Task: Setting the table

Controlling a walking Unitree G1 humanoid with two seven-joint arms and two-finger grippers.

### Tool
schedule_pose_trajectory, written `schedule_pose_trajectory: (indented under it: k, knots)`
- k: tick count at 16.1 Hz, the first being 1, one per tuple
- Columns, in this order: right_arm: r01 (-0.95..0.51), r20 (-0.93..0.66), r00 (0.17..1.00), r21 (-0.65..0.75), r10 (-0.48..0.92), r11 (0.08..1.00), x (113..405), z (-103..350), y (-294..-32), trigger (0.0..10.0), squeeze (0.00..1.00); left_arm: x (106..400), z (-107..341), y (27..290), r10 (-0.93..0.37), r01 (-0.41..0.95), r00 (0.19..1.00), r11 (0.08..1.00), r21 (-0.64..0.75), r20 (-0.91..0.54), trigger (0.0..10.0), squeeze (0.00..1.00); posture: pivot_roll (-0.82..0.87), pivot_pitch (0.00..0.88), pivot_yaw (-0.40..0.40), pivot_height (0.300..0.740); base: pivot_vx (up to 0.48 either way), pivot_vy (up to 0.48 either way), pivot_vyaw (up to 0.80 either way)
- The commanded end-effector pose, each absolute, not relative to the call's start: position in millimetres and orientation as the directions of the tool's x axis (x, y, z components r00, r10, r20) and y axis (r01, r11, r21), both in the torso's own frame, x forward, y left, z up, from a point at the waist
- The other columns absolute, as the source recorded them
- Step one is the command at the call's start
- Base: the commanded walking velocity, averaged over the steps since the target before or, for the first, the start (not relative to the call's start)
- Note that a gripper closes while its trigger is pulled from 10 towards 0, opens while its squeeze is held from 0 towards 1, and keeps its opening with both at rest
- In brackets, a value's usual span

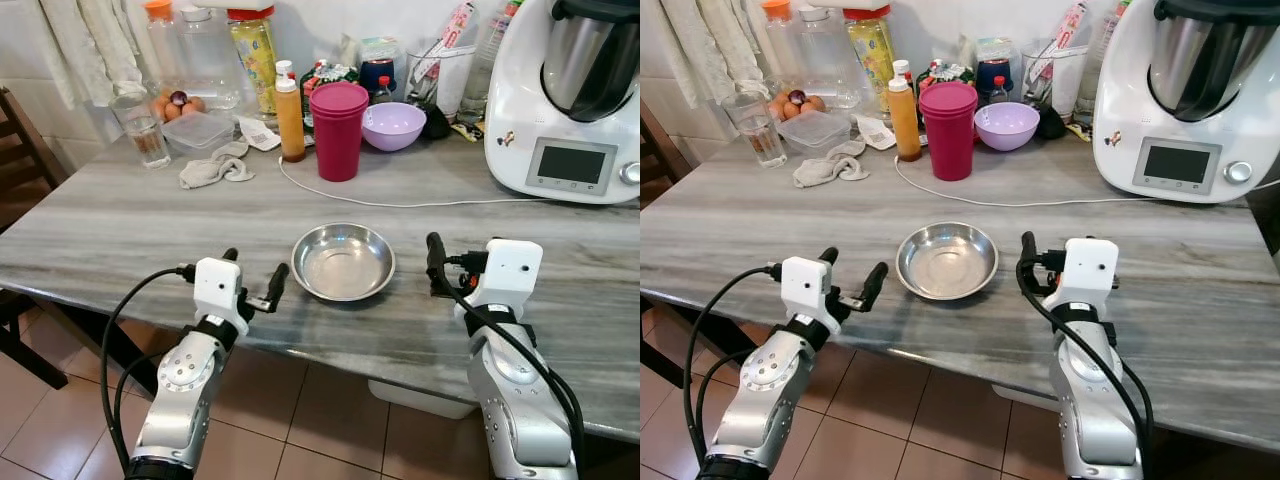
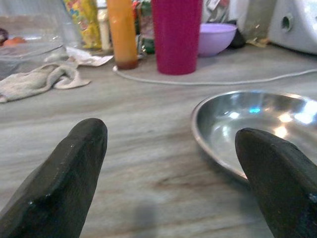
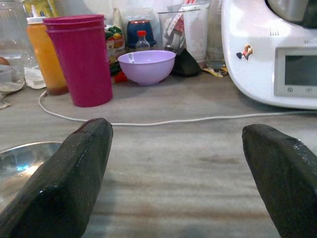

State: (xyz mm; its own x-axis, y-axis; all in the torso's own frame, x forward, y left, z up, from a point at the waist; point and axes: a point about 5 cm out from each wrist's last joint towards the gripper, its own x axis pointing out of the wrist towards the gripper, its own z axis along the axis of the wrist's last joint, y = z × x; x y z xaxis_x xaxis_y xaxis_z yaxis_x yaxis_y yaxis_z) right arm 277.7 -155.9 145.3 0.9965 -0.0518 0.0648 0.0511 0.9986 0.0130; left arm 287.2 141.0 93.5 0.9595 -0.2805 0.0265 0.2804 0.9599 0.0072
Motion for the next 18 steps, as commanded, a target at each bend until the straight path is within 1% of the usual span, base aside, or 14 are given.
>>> schedule_pose_trajectory:
  k: [1, 4, 7, 9, 11, 13, 15, 18]
  knots:
    - [0.049, 0.064, 0.997, 0.016, -0.05, 0.999, 275.7, 146.4, -153.4, 10.0, 0.0, 291.1, 93.7, 144.2, -0.249, 0.249, 0.968, 0.968, 0.041, 0.013, 10.0, 0.0, -0.26, 0.011, 0.085, 0.74, 0.0, 0.0, -0.73]
    - [0.048, 0.062, 0.997, 0.015, -0.048, 0.999, 275.4, 145.3, -152.7, 10.0, 0.0, 295.5, 94.4, 148.6, -0.217, 0.216, 0.976, 0.973, 0.087, -0.003, 10.0, 0.0, -0.26, 0.017, 0.086, 0.74, 0.0, 0.0, -0.73]
    - [0.051, 0.058, 0.997, 0.023, -0.052, 0.998, 275.1, 144.9, -152.5, 10.0, 0.0, 295.3, 93.7, 150.4, -0.209, 0.209, 0.978, 0.973, 0.093, -0.013, 10.0, 0.0, -0.26, 0.025, 0.087, 0.74, 0.0, 0.0, -0.68]
    - [0.052, 0.059, 0.997, 0.025, -0.053, 0.998, 274.3, 144.5, -152.9, 10.0, 0.0, 294.6, 92.2, 150.8, -0.194, 0.195, 0.981, 0.974, 0.117, -0.022, 10.0, 0.0, -0.26, 0.027, 0.087, 0.74, -0.12, 0.0, 0.0]
    - [0.056, 0.065, 0.996, 0.026, -0.058, 0.998, 273.4, 145.1, -154.2, 10.0, 0.0, 295.0, 92.9, 150.2, -0.193, 0.194, 0.981, 0.973, 0.121, -0.023, 10.0, 0.0, -0.26, 0.031, 0.087, 0.74, -0.272, 0.0, 0.0]
    - [0.064, 0.067, 0.996, 0.021, -0.065, 0.998, 271.4, 144.3, -157.0, 10.0, 0.0, 295.2, 93.9, 151.6, -0.187, 0.188, 0.982, 0.975, 0.122, -0.023, 10.0, 0.0, -0.26, 0.031, 0.087, 0.74, 0.0, 0.0, 0.0]
    - [0.074, 0.061, 0.995, 0.014, -0.074, 0.997, 267.7, 141.6, -159.2, 10.0, 0.0, 293.5, 93.1, 154.0, -0.178, 0.18, 0.984, 0.976, 0.123, -0.025, 10.0, 0.0, -0.26, 0.034, 0.083, 0.74, -0.247, 0.0, 0.0]
    - [0.111, 0.032, 0.993, 0.014, -0.111, 0.994, 250.3, 129.2, -167.6, 10.0, 0.0, 289.0, 89.4, 156.0, -0.168, 0.172, 0.985, 0.976, 0.131, -0.035, 10.0, 0.0, -0.26, 0.036, 0.078, 0.74, -0.26, 0.0, 0.0]
